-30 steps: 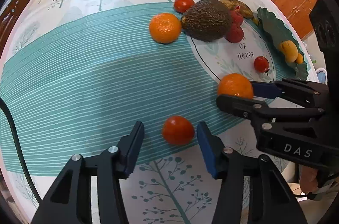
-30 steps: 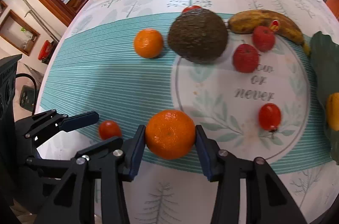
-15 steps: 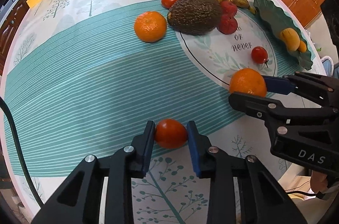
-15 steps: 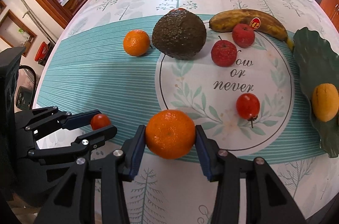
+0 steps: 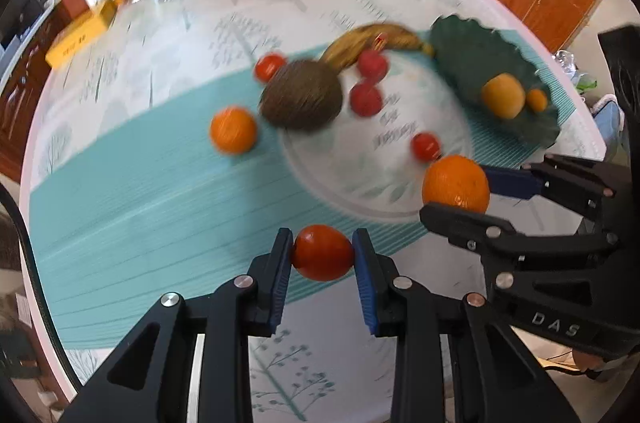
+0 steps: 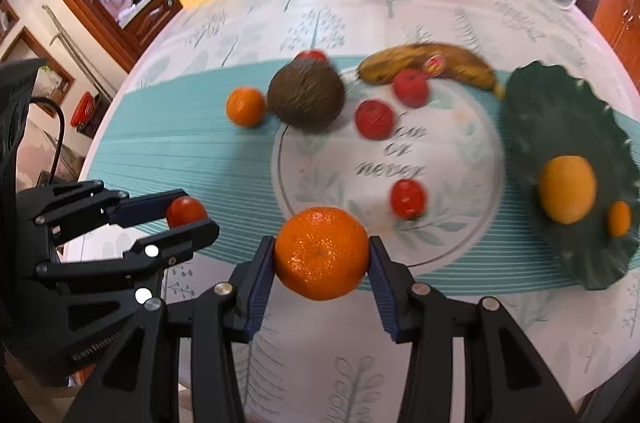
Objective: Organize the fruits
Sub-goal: 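Carry both fruits to the green plate and open the left tool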
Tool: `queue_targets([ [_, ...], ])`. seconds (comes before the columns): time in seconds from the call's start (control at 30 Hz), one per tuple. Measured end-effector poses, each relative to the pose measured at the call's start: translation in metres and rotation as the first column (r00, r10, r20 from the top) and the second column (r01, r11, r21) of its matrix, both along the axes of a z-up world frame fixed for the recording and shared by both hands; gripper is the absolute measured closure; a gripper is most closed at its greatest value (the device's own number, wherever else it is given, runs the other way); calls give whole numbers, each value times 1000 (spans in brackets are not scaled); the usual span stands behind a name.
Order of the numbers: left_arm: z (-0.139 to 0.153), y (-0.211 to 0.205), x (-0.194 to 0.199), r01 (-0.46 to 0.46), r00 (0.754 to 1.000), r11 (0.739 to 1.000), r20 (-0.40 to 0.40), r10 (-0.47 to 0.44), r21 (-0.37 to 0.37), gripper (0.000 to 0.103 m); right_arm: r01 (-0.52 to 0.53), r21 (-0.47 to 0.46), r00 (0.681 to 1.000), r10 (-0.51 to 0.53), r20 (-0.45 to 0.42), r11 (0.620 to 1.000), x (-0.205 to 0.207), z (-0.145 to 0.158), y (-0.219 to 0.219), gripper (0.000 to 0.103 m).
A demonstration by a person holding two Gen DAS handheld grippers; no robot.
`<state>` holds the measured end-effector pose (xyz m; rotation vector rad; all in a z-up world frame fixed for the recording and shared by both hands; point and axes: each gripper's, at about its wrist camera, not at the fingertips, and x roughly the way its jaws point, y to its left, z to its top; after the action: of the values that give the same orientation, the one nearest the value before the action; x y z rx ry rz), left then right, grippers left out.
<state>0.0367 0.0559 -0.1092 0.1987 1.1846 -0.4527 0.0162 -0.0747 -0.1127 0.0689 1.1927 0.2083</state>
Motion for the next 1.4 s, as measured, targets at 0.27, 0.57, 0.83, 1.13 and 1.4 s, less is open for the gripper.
queue_targets([
  [0.27, 45, -58, -3, 47, 997, 999, 64, -45, -25, 74, 51, -9, 996, -50, 78, 999, -16, 37, -61, 57],
  [0.57, 77, -140, 5, 70, 990, 996, 125, -63, -57, 74, 100, -19, 986, -96, 133, 995, -25, 65, -149, 57],
  [0.83, 83, -209, 30, 54, 990, 997, 137, -46, -55, 74, 97, -18, 979, -93, 179, 995, -10, 79, -215, 57],
  [1.13, 66, -248, 65, -16, 995, 998, 99, 22, -65, 74, 65, -19, 983, -61, 176, 998, 19, 72, -257, 57],
  [1.4, 28, -264, 87, -58, 998, 998, 12, 58, -39, 74, 56, -6, 989, -54, 136, 998, 42, 53, -275, 57],
])
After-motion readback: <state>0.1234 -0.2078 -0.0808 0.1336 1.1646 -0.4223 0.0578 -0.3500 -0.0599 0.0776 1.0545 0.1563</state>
